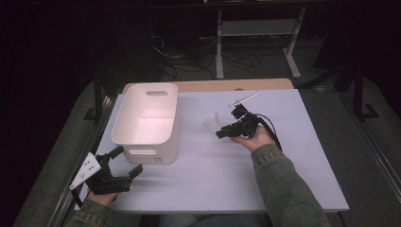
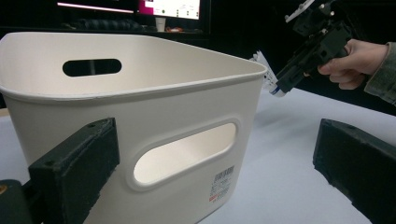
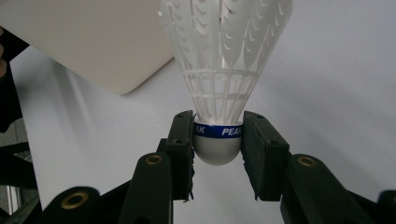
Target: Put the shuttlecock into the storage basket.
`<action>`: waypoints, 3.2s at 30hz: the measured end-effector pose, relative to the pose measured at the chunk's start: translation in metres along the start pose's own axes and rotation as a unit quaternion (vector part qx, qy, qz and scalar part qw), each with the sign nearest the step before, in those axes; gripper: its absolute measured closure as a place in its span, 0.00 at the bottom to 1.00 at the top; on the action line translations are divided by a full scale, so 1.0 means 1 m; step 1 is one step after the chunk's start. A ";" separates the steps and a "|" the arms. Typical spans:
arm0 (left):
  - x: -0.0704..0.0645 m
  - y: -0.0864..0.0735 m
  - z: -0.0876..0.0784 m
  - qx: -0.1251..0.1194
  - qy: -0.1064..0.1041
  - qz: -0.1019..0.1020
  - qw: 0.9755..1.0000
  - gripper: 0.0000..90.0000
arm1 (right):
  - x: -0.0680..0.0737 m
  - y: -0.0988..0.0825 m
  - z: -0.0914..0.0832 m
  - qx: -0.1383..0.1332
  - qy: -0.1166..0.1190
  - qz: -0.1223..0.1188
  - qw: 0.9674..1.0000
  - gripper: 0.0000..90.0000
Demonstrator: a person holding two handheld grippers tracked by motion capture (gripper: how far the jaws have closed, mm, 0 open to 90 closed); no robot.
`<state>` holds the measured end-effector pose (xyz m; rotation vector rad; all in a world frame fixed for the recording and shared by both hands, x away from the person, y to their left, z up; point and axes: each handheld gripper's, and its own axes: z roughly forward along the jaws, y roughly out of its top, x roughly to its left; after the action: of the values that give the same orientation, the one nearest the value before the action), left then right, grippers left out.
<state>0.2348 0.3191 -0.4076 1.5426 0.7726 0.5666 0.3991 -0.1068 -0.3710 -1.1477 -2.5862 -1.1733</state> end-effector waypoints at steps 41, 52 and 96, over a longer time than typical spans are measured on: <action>0.000 0.000 0.000 0.001 0.000 -0.001 1.000 0.00 | 0.031 0.038 -0.026 -0.040 0.004 -0.036 0.999 0.71; 0.000 0.000 0.000 0.001 0.000 -0.002 1.000 0.00 | 0.042 0.050 -0.025 -0.047 0.012 -0.049 0.998 0.71; 0.000 0.000 0.000 -0.004 -0.003 -0.002 1.000 0.00 | 0.078 0.087 -0.008 -0.053 0.036 -0.088 0.994 0.71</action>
<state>0.2351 0.3192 -0.4077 1.5347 0.7683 0.5604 0.3985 -0.0280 -0.2840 -0.8910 -2.6434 -1.3757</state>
